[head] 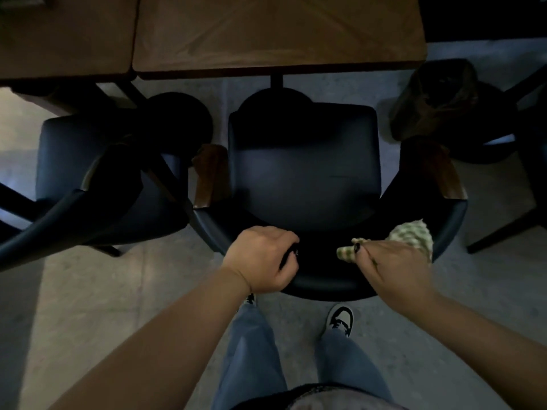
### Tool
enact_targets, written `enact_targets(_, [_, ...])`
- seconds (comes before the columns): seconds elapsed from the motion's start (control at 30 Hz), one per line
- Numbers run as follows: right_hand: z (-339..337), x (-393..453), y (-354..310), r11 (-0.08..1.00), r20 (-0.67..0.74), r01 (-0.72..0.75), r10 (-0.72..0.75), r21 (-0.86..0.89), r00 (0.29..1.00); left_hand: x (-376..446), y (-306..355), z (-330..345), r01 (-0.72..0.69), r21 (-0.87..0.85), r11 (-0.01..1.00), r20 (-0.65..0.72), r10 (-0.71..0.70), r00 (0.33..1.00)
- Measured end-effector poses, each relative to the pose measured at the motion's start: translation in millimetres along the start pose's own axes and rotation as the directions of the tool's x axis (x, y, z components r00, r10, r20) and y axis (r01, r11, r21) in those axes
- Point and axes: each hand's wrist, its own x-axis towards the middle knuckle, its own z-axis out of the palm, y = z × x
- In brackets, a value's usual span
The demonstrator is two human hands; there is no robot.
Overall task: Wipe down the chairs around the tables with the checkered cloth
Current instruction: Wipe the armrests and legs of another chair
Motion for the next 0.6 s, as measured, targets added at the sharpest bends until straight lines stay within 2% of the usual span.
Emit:
enact_targets(0.1, [9, -2, -35, 0.995, -0.011, -0.101, 0.101, -0.016, 0.995, 2, -4, 2, 0.007, -0.090, 0.996, -0.104, -0.016, 0.994])
enact_targets(0.2, [23, 2, -71, 0.982, -0.061, -0.184, 0.182, -0.039, 0.981, -3, -32, -5, 0.105, -0.133, 0.986, -0.256, -0.136, 0.957])
enact_targets(0.27, [33, 5, -96, 0.966, -0.074, -0.256, 0.252, -0.047, 0.965, -11, -67, -13, 0.228, -0.133, 0.965, -0.315, -0.259, 0.913])
enact_targets(0.33, [42, 10, -119, 0.944, -0.080, -0.327, 0.323, -0.036, 0.943, -18, -103, -21, 0.440, -0.184, 0.879, -0.268, -0.475, 0.838])
enact_targets(0.4, [51, 19, -143, 0.913, -0.074, -0.406, 0.402, -0.048, 0.913, -16, -128, -29, 0.624, -0.370, 0.689, -0.086, -0.694, 0.715])
enact_targets(0.43, [55, 25, -155, 0.897, -0.066, -0.440, 0.437, -0.050, 0.897, -11, -136, -29, 0.664, -0.484, 0.570, 0.024, -0.750, 0.661])
enact_targets(0.5, [63, 39, -177, 0.869, -0.043, -0.495, 0.494, -0.024, 0.869, 6, -141, -30, 0.661, -0.680, 0.316, 0.224, -0.769, 0.599])
enact_targets(0.6, [72, 67, -206, 0.818, 0.033, -0.574, 0.573, 0.037, 0.819, 25, -131, -32, 0.535, -0.813, -0.228, 0.519, -0.699, 0.492])
